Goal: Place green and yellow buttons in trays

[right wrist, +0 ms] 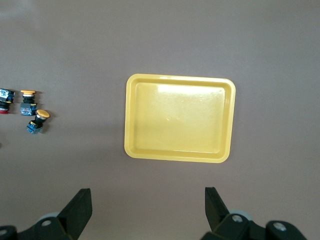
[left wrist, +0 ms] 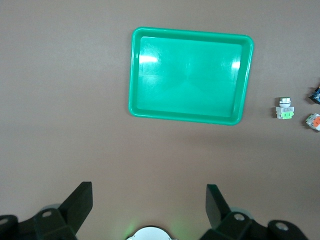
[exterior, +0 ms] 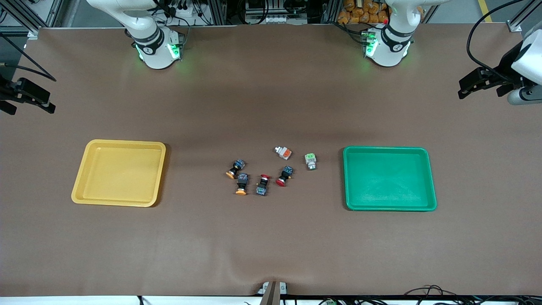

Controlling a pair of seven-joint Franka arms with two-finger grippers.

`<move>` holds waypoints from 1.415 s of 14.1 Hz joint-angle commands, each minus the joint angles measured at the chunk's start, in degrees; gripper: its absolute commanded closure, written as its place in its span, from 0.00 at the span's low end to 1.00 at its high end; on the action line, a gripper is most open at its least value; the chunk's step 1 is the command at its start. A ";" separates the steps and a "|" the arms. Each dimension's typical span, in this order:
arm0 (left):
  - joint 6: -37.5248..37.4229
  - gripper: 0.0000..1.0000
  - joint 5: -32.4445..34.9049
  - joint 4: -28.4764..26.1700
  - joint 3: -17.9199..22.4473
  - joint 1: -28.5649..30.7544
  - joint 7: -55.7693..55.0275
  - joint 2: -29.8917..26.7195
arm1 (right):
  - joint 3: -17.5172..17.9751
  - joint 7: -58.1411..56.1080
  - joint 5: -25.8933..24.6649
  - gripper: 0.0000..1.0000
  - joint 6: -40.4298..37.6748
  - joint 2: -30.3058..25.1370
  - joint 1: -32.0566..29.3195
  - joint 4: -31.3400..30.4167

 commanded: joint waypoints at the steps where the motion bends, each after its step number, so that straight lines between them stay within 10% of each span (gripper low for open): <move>1: -1.04 0.00 -0.12 0.94 0.13 -0.11 0.72 0.26 | 0.87 0.38 0.27 0.00 0.33 -0.03 -1.34 -0.22; 20: -0.78 0.00 -0.29 0.15 -2.69 -0.20 -1.12 1.05 | 0.87 0.38 0.35 0.00 0.25 0.41 -1.52 -0.13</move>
